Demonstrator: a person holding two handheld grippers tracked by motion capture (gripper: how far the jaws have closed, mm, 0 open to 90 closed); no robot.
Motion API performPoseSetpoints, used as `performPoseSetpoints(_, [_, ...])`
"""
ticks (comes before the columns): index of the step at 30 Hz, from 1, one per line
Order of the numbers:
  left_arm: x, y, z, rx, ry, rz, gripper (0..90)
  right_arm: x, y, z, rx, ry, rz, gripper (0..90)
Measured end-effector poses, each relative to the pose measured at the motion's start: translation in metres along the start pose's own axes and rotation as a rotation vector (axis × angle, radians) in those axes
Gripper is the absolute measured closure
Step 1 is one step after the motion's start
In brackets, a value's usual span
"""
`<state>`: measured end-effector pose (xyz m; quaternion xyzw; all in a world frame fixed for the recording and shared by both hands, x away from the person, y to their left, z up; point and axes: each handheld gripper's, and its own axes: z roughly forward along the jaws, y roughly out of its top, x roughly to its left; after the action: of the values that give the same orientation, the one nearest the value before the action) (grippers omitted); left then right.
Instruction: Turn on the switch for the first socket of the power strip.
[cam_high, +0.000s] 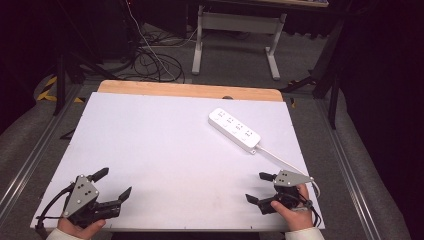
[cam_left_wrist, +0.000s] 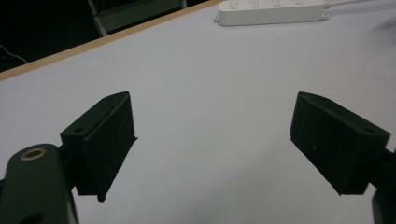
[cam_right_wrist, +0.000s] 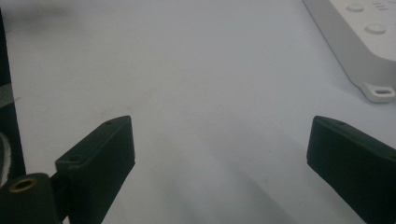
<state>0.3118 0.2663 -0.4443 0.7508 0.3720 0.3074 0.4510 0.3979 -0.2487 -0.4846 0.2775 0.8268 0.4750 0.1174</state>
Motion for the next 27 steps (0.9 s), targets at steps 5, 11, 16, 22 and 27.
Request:
performPoseSetpoints(5, [0.001, -0.001, 0.001, 0.003, 0.010, 0.007, 14.4, 0.002, -0.004, 0.002, 0.023, -0.004, -0.006, 8.8])
performPoseSetpoints(11, [0.001, -0.001, 0.003, 0.015, 0.007, 0.008, 14.4, 0.007, -0.007, 0.007, 0.068, -0.018, -0.026, 11.5])
performPoseSetpoints(16, [0.003, -0.003, 0.003, 0.010, 0.013, 0.005, 13.8, 0.005, -0.006, 0.004, 0.032, -0.033, -0.030, 11.7])
performPoseSetpoints(22, [0.003, -0.003, 0.004, 0.007, 0.011, 0.014, 13.0, 0.005, -0.004, -0.004, -0.020, -0.050, -0.032, 11.7])
performPoseSetpoints(27, [0.004, -0.004, 0.004, 0.006, 0.014, 0.005, 12.7, 0.004, -0.004, -0.006, -0.025, -0.083, -0.022, 12.0])
